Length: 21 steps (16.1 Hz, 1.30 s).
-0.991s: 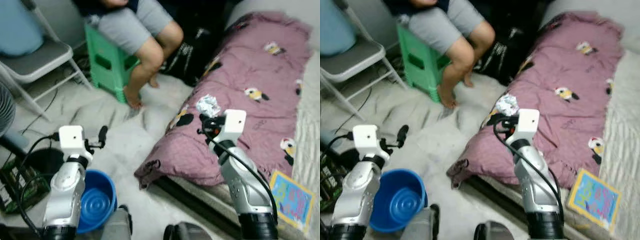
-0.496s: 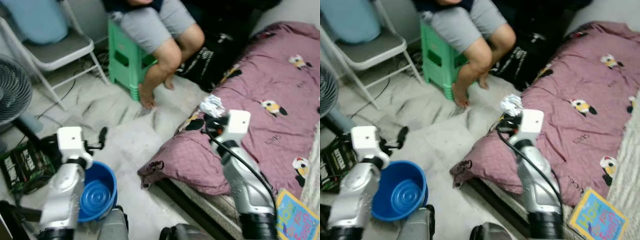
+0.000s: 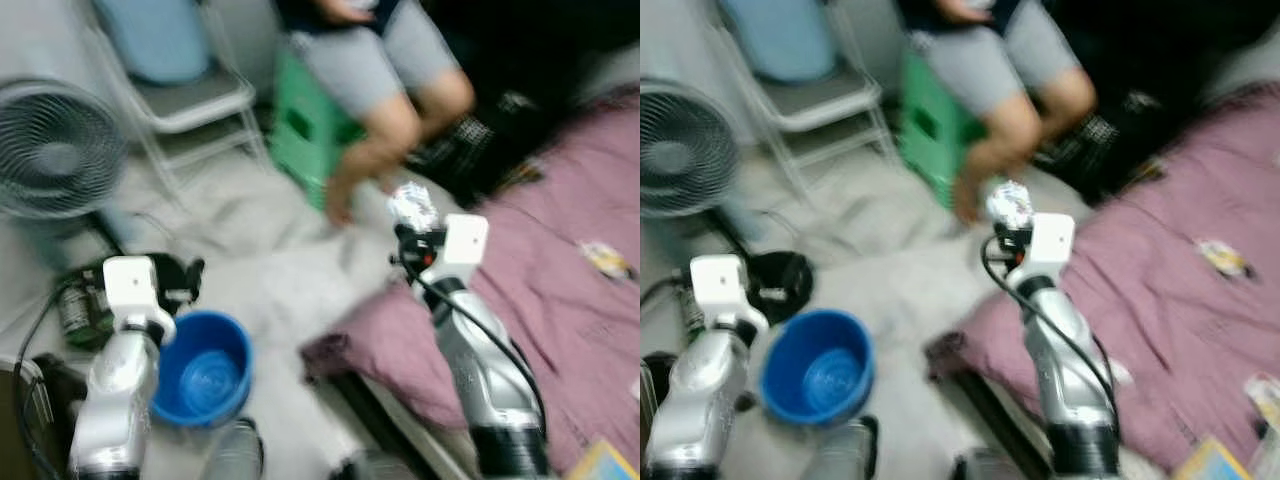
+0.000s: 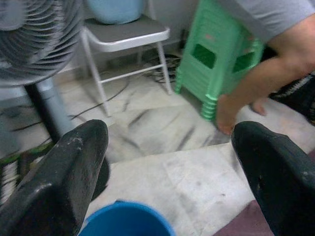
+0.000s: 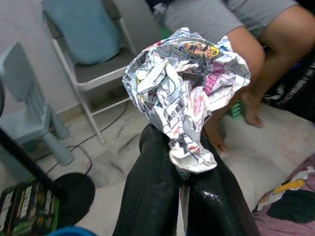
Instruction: Clean up the room
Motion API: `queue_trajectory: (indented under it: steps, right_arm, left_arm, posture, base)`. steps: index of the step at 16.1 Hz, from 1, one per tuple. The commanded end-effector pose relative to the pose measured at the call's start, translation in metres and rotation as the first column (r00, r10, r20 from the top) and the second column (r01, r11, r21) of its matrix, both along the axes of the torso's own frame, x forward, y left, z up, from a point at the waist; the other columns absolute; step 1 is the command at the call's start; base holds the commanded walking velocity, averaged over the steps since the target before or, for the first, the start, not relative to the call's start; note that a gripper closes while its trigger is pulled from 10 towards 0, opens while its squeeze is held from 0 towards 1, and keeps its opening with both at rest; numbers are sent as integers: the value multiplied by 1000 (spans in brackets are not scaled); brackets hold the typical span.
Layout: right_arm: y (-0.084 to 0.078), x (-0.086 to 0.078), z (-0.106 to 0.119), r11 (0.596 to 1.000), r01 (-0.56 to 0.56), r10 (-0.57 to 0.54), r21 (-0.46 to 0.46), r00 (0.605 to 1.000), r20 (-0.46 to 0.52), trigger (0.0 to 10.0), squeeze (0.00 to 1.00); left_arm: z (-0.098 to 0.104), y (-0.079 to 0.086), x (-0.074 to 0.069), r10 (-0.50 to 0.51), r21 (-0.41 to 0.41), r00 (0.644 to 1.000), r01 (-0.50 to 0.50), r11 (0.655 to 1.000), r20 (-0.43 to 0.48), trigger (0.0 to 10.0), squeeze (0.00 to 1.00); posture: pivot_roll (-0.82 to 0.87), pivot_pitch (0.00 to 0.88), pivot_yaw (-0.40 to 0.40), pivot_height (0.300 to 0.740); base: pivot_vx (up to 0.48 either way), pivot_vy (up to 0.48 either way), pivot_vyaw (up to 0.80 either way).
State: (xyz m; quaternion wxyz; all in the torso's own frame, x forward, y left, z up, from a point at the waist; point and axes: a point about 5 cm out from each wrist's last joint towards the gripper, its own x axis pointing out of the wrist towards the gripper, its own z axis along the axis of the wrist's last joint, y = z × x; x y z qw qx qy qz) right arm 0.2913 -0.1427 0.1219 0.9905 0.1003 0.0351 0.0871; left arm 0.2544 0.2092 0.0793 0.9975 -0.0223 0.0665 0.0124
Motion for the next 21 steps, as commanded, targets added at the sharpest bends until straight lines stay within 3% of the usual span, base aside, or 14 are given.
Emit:
queue_trajectory:
  steps: [1,12,17,21]
  right_arm:
    - [-4,-1,-3,1000,15,-15,-4,1000,-9,10000,0]
    - [-3,0,-5,1000,19,-19,-7,1000,-9,10000,0]
    - [-2,2,-5,1000,8,-8,-17,1000,-6,10000,0]
    - [-2,2,-5,1000,5,-5,-19,1000,-5,10000,0]
  left_arm:
    - [-2,1,-4,3,9,1000,-3,1000,-17,10000,0]
    - [2,-3,0,-15,24,1000,14,1000,9,10000,0]
    - [5,-18,-5,-141,23,990,141,990,23,10000,0]
    - [7,-19,-4,-152,18,988,152,988,38,10000,0]
  posture:
    - [-3,121,-63,740]
    - [-2,116,-61,740]
    - [1,112,-65,740]
    - [-1,104,-65,740]
  base:
    - [0,0,800]
    - [0,0,800]
    - [0,0,800]
    - [0,0,784]
